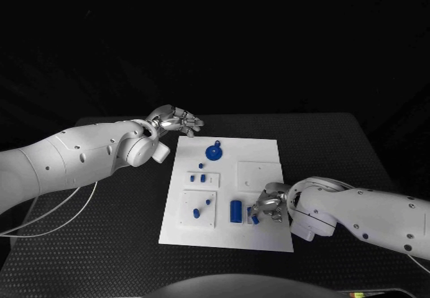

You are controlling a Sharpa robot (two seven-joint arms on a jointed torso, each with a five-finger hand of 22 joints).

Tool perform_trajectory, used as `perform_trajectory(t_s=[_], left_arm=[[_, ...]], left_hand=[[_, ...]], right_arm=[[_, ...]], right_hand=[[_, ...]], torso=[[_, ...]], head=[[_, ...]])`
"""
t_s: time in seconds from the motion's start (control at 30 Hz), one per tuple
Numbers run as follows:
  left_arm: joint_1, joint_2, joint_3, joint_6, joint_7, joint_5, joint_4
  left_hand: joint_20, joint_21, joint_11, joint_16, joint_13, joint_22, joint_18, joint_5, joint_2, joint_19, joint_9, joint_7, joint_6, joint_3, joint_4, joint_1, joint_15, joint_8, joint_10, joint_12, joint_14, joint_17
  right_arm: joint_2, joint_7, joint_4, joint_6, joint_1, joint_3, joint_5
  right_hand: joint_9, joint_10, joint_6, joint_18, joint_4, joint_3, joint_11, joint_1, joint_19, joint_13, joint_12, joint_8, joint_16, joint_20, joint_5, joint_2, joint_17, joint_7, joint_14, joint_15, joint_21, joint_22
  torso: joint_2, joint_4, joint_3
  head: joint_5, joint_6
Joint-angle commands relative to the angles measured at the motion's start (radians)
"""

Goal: Assemble the parts on the task board

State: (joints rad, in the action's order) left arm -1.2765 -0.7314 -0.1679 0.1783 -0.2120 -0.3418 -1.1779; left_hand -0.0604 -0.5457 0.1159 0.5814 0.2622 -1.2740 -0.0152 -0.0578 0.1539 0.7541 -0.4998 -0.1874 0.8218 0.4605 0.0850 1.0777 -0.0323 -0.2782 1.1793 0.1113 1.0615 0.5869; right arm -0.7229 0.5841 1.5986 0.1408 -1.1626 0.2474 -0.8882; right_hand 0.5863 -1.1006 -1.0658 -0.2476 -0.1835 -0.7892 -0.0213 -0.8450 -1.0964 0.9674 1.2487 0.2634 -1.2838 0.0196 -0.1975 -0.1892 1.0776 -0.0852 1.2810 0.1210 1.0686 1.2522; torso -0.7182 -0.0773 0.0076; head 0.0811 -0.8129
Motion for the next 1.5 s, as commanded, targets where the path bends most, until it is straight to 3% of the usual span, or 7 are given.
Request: perform_trajectory(t_s=[0.03, 0.4, 0.6, 0.7, 1.2, 1.5], left_arm=[[-0.001, 0.001, 0.001, -0.013, -0.006, 0.001, -0.003], [-0.001, 0.001, 0.001, -0.015, -0.005, 0.001, -0.002], [-0.001, 0.001, 0.001, -0.015, -0.005, 0.001, -0.002], [-0.001, 0.001, 0.001, -0.015, -0.005, 0.001, -0.001], [-0.001, 0.001, 0.001, -0.017, -0.002, 0.001, 0.0], [-0.001, 0.0, 0.0, -0.017, -0.001, 0.001, -0.001]], left_hand=[[0.0, 0.005, -0.003, -0.006, -0.002, -0.002, -0.004, 0.0, -0.005, -0.006, 0.001, 0.002, -0.005, -0.001, -0.005, 0.003, -0.007, -0.005, -0.008, 0.007, -0.003, 0.002], [0.001, 0.005, -0.003, -0.007, -0.002, -0.002, -0.004, 0.0, -0.005, -0.006, 0.001, 0.002, -0.005, -0.001, -0.005, 0.003, -0.007, -0.005, -0.008, 0.007, -0.003, 0.002], [0.001, 0.005, -0.003, -0.007, -0.002, -0.002, -0.004, 0.0, -0.005, -0.007, 0.001, 0.002, -0.005, -0.001, -0.005, 0.003, -0.007, -0.005, -0.008, 0.007, -0.003, 0.002], [0.001, 0.006, -0.003, -0.007, -0.002, -0.003, -0.004, 0.0, -0.005, -0.007, 0.001, 0.002, -0.005, -0.001, -0.005, 0.003, -0.007, -0.005, -0.008, 0.007, -0.003, 0.003], [0.001, 0.006, -0.003, -0.008, -0.002, -0.003, -0.004, 0.0, -0.005, -0.007, 0.002, 0.002, -0.005, -0.001, -0.005, 0.004, -0.007, -0.006, -0.008, 0.007, -0.003, 0.003], [0.001, 0.007, -0.003, -0.008, -0.002, -0.004, -0.004, 0.0, -0.005, -0.007, 0.002, 0.002, -0.005, -0.002, -0.005, 0.004, -0.007, -0.006, -0.008, 0.007, -0.003, 0.004]], right_arm=[[0.004, -0.009, 0.001, 0.002, 0.003, 0.0, -0.011], [0.003, -0.024, 0.004, 0.014, 0.003, 0.0, -0.012], [0.0, -0.033, 0.008, 0.014, 0.003, 0.0, -0.019], [-0.002, -0.035, 0.011, 0.01, 0.003, 0.0, -0.021], [-0.009, -0.037, 0.021, -0.015, 0.003, 0.0, -0.04], [-0.019, -0.036, 0.028, -0.023, 0.003, 0.0, -0.052]], right_hand=[[0.001, 0.005, -0.002, -0.014, 0.007, 0.002, 0.0, 0.009, 0.006, 0.002, -0.006, 0.003, 0.006, 0.004, 0.005, 0.0, 0.001, -0.003, -0.007, 0.0, 0.002, -0.001], [0.001, 0.003, -0.007, -0.014, 0.017, 0.003, -0.001, 0.023, 0.005, 0.006, -0.006, 0.006, 0.003, 0.004, 0.017, 0.005, 0.008, -0.001, -0.004, 0.001, 0.002, -0.002], [-0.005, -0.003, -0.022, -0.014, 0.066, -0.025, -0.007, 0.069, 0.002, 0.016, -0.011, 0.009, 0.004, 0.007, 0.123, -0.023, 0.016, 0.006, 0.001, 0.007, 0.003, -0.005], [-0.008, -0.006, -0.029, -0.014, 0.08, -0.029, -0.01, 0.085, 0.0, 0.019, -0.012, 0.01, 0.005, 0.008, 0.142, -0.03, 0.017, 0.007, 0.001, 0.009, 0.005, -0.006], [-0.011, -0.009, -0.038, -0.014, 0.099, -0.029, -0.014, 0.106, -0.001, 0.022, -0.015, 0.014, 0.006, 0.009, 0.146, -0.039, 0.018, 0.011, 0.002, 0.012, 0.006, -0.007], [-0.012, -0.009, -0.043, -0.014, 0.09, -0.035, -0.016, 0.098, 0.0, 0.024, -0.018, 0.017, 0.006, 0.011, 0.145, -0.02, 0.021, 0.013, 0.003, 0.015, 0.008, -0.006]], torso=[[-0.001, 0.0013, -0.0002], [0.0, 0.0007, -0.0015], [0.0, 0.0011, -0.001], [0.0, 0.0012, -0.001], [0.0, 0.0005, -0.0014], [0.0, 0.0001, -0.0011]], head=[[0.0, 0.001], [0.002, -0.001], [0.002, -0.003], [0.002, -0.003], [0.003, -0.004], [0.004, -0.006]])
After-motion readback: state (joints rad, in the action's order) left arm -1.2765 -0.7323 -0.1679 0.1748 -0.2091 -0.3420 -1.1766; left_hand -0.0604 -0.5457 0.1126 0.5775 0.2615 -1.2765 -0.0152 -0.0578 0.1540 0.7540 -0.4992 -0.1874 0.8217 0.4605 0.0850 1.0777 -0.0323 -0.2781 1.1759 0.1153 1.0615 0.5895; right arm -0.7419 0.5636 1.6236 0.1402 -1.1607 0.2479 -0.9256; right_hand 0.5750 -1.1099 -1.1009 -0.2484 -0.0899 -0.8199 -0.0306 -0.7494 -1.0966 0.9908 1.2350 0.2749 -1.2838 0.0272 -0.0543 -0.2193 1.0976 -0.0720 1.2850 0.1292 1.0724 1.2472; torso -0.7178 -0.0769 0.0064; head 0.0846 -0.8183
